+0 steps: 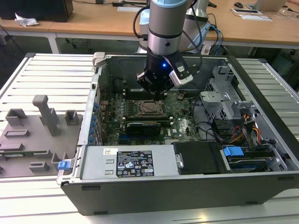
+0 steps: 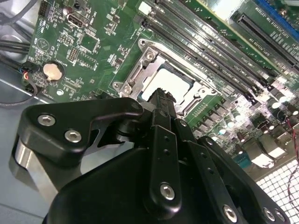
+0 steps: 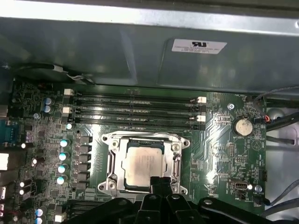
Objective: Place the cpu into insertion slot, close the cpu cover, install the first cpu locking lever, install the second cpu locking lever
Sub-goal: 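Install the second cpu locking lever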
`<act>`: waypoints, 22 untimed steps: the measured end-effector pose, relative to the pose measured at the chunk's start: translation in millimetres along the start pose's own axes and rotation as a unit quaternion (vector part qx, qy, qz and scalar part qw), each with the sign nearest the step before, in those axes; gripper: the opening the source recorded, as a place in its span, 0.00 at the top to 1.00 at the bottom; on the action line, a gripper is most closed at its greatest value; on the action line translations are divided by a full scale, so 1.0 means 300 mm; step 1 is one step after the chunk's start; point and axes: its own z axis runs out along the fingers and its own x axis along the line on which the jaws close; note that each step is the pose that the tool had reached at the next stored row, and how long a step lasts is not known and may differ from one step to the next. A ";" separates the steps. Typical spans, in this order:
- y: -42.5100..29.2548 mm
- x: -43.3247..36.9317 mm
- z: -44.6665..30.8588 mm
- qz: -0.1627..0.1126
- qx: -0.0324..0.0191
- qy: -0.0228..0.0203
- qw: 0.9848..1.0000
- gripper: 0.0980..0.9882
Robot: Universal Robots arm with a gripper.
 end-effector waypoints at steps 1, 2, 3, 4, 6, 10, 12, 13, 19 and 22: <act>-0.004 0.000 0.000 0.000 0.000 0.000 1.000 0.99; -0.007 0.000 -0.001 0.000 0.000 0.000 1.000 0.99; -0.009 0.001 -0.001 0.000 0.000 0.000 1.000 0.99; -0.012 0.001 -0.001 0.000 0.000 0.000 1.000 0.99; -0.017 0.001 -0.001 0.000 0.000 0.000 1.000 0.99; -0.028 0.002 -0.002 0.000 0.000 0.000 1.000 0.99; -0.041 0.003 -0.003 0.000 0.000 0.000 1.000 0.99; -0.047 0.003 -0.004 0.000 0.000 0.000 1.000 0.99; -0.066 0.004 -0.005 0.000 0.000 0.000 1.000 0.99; -0.073 0.005 -0.010 0.000 0.000 0.000 1.000 0.99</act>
